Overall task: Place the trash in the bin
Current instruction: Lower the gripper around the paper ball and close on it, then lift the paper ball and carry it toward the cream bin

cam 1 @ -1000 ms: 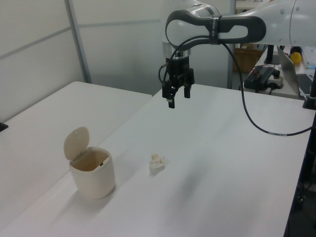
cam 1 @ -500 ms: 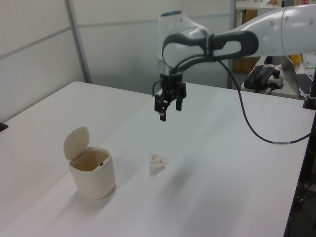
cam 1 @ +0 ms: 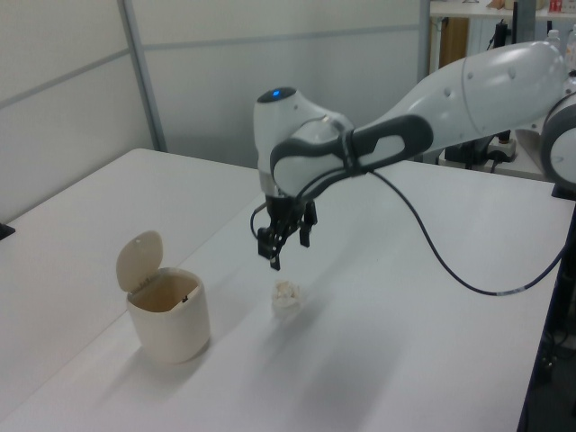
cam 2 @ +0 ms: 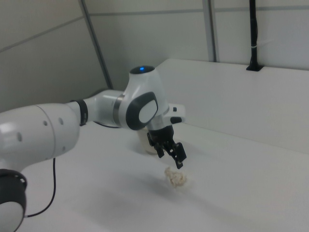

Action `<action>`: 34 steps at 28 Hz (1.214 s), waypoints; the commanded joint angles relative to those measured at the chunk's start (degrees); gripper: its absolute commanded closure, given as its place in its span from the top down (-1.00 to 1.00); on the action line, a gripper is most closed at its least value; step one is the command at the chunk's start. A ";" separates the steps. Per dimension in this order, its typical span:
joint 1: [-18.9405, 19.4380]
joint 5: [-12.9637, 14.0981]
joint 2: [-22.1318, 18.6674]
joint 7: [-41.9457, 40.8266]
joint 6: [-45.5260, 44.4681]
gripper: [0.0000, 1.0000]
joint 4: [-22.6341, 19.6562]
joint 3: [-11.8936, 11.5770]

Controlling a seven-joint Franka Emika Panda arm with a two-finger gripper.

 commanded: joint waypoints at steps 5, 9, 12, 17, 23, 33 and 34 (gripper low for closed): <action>1.11 -4.56 4.10 5.38 5.45 1.00 -0.53 -0.45; 1.89 -5.96 5.42 5.47 5.54 1.00 -0.53 -0.45; 2.25 -7.11 6.65 5.55 5.71 1.00 -0.62 -0.71; 2.25 -10.79 7.53 9.24 8.69 1.00 -2.46 -0.71; 2.95 -12.47 7.62 10.74 9.32 0.82 -3.87 -0.71; 2.95 -12.91 7.62 10.65 9.93 -1.00 -3.78 -0.71; 2.95 -12.91 7.62 10.65 9.93 -1.00 -3.70 -0.71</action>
